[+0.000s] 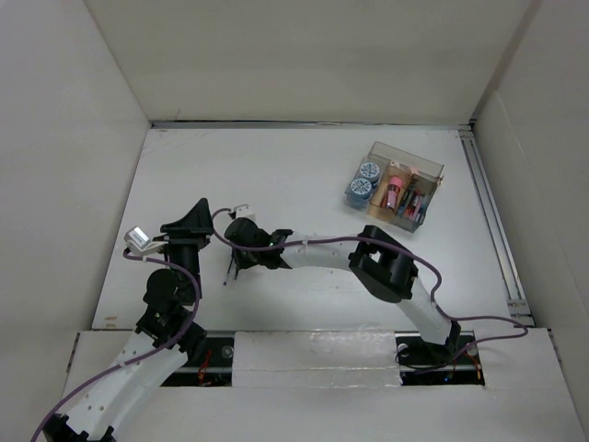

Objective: Organize the desk

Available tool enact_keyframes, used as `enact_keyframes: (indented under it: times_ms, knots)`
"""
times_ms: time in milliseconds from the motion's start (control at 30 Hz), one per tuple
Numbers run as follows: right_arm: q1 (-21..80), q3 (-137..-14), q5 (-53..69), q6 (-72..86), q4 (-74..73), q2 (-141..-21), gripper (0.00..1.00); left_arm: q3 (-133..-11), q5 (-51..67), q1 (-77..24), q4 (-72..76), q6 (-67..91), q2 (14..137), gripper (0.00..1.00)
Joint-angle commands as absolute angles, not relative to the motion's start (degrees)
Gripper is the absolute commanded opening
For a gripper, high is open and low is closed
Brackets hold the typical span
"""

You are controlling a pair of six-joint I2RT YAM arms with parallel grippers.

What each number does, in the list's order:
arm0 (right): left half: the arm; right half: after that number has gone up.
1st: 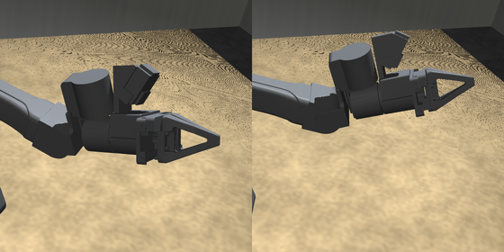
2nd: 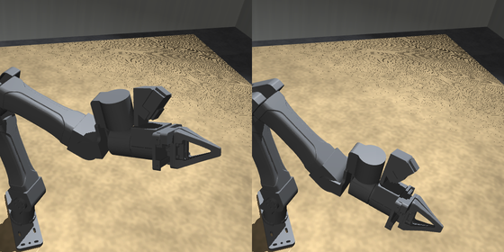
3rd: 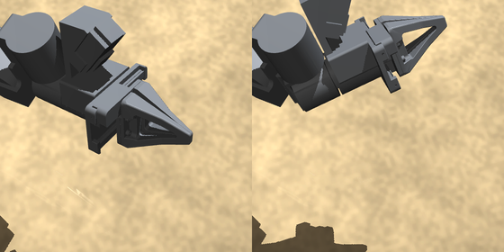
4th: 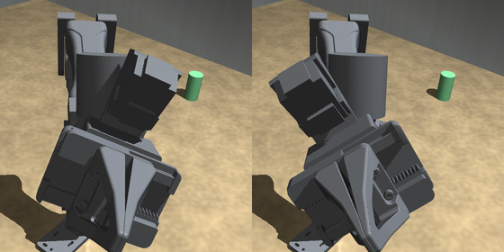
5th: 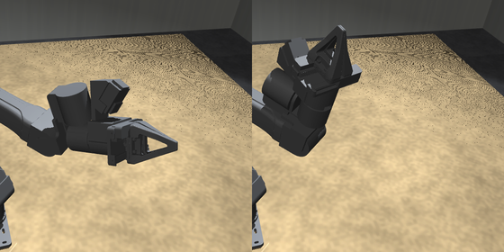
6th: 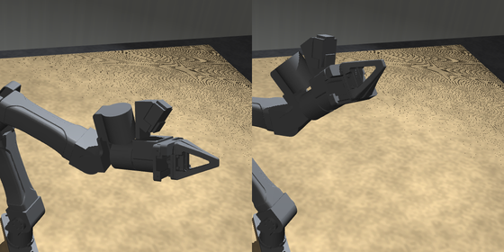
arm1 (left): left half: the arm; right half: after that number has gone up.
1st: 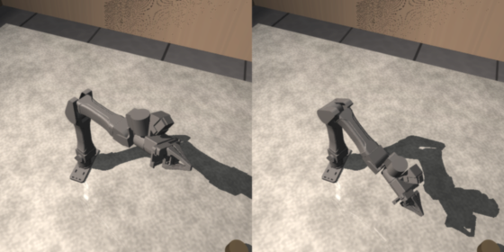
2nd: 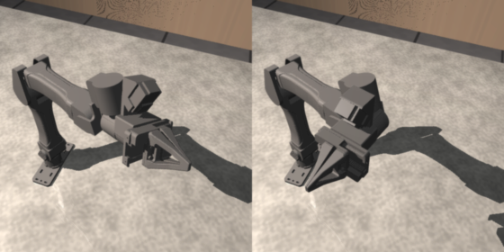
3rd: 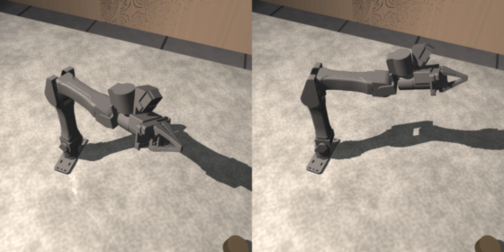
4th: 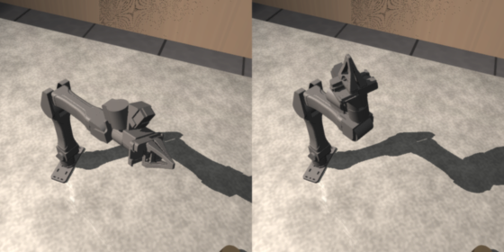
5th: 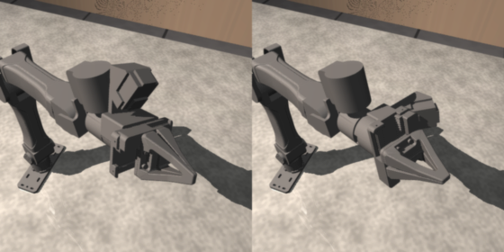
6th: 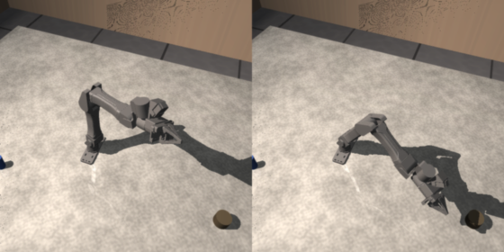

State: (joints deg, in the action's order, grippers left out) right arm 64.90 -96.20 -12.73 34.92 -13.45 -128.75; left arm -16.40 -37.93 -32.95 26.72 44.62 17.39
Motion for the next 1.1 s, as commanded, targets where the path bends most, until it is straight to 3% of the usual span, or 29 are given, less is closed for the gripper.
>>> enact_keyframes:
  times_ms: [0,100,233,333,400,533,600,633,700,900,1033,1067]
  knots:
    - [65.4,-95.9,-15.8,34.7,-15.8,-128.1,0.3,-16.4,-38.2,-33.1,28.5,43.5,16.9,0.5]
    - [65.4,-96.2,-17.4,34.4,-18.0,-128.4,0.3,-16.3,-38.1,-33.1,28.3,43.4,16.9,0.5]
    - [65.4,-93.7,-20.7,34.7,-20.2,-126.8,0.17,-16.3,-38.6,-33.1,28.1,43.2,16.9,0.5]
    - [64.2,-87.9,-21.3,35.4,-18.8,-123.8,0.15,-16.3,-38.1,-33.1,28.2,43.6,16.9,0.51]
    - [63.5,-85.4,-21.7,36.5,-18.5,-121.8,0.16,-16.1,-38.1,-33.1,28.4,43.5,17.3,0.51]
    - [62.9,-81.4,-20.8,37.3,-17.3,-121.1,0.32,-16.3,-37.9,-33.1,28.6,43.6,18.2,0.51]
    - [62.4,-81.2,-20.4,37.4,-17.6,-121.5,0.23,-16.3,-37.6,-33.1,28.7,43.3,18.5,0.51]
    - [62.4,-80.6,-20.5,38.0,-17.2,-120.7,0.04,-16.3,-38.1,-33.1,28.7,43.4,19.2,0.51]
    - [61.6,-79.1,-20.4,38.1,-16.6,-120.0,0.0,-16.3,-37.9,-33.1,28.7,43.4,19.3,0.51]
    - [54.9,-71.6,-21.6,37.4,-13.0,-107.3,0.0,-16.1,-35.7,-33.1,30.1,43.6,21.3,0.51]
    - [47.0,-66.5,-24.9,36.3,-12.7,-97.8,0.0,-16.6,-33.0,-33.1,30.9,43.7,23.1,0.51]
    - [40.8,-64.5,-25.6,36.0,-13.0,-94.4,0.0,-16.4,-32.2,-33.1,31.5,43.9,24.2,0.51]
